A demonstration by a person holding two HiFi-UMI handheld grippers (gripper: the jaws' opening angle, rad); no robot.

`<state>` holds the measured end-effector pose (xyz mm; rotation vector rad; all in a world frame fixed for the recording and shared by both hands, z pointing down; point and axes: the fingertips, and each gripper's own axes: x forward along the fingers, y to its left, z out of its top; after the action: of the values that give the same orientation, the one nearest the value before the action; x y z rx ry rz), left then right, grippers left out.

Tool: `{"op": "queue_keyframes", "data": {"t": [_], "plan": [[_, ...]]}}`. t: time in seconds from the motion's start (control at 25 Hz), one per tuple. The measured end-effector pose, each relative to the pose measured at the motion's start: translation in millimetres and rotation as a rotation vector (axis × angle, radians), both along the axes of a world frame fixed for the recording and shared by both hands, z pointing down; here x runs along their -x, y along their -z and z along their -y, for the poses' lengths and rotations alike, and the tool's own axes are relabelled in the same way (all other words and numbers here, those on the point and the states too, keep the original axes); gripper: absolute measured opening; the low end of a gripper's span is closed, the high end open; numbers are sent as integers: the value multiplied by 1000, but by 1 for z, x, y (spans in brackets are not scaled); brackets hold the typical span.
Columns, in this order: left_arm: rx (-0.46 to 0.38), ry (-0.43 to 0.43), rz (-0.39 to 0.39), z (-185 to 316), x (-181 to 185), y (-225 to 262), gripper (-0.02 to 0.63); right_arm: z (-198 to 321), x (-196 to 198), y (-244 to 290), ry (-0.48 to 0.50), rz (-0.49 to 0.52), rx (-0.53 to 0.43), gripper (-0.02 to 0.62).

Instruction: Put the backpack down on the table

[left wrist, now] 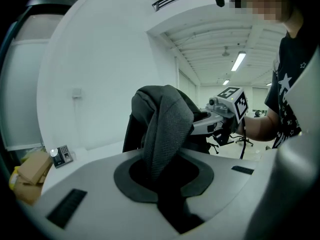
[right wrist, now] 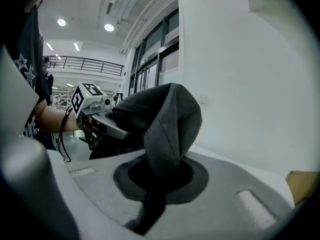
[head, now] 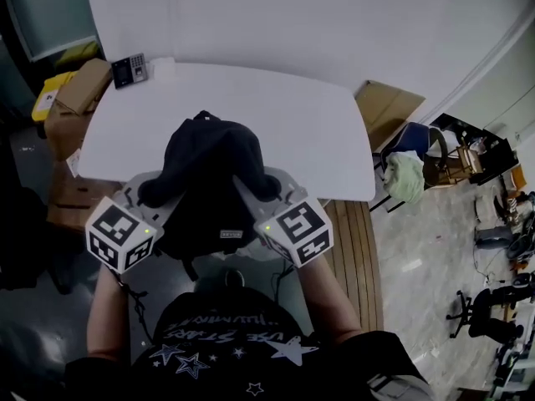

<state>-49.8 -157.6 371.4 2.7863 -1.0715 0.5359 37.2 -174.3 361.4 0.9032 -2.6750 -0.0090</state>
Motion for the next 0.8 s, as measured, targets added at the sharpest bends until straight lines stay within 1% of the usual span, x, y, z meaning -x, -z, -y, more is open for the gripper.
{"op": "queue_keyframes", "data": {"t": [0.2,0.36,0.56,0.8], "plan": [[-15,37,-4,15,-11,21,58,21,-10,23,70,34,-34,21],[-50,71,-21,29,-16,39,58,37,-15,43,101,61,-81,21],[-90,76,-19,57,-12,49,58,64,-12,55,93,78,-119,21],[-114,51,-23,101,0,47,58,106,0,52,46,67,-116,21]]}}
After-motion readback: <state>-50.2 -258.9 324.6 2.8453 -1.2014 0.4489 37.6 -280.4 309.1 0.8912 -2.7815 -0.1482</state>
